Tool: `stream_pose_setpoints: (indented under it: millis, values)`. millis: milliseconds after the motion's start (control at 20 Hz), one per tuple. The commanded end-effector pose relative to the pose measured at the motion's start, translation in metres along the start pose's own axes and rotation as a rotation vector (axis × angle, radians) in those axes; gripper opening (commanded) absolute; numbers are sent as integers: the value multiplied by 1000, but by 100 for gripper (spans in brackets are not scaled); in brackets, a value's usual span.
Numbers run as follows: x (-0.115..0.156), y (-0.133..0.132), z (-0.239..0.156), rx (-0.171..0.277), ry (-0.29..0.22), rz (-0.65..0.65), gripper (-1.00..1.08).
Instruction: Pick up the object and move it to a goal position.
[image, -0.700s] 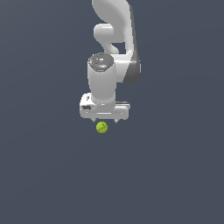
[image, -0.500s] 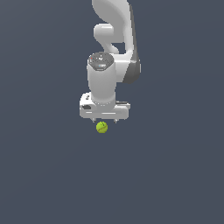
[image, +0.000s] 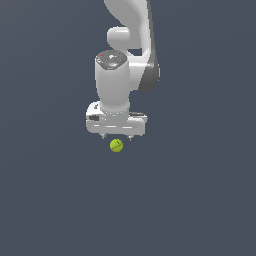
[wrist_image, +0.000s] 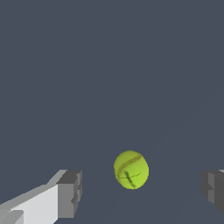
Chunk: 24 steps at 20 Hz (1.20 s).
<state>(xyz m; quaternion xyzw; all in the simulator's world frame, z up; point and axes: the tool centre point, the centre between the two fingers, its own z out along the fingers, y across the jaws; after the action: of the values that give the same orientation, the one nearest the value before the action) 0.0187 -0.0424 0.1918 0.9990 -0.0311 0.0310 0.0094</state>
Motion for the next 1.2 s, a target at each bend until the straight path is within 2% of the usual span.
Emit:
stream_pose_setpoints:
  millis: [0,550,1150]
  values:
    - [0,-1,0,0,0,2,100]
    - [-5,2,10,0,-6,-69,100]
    - [-24,10,44,7,-27,-315,100]
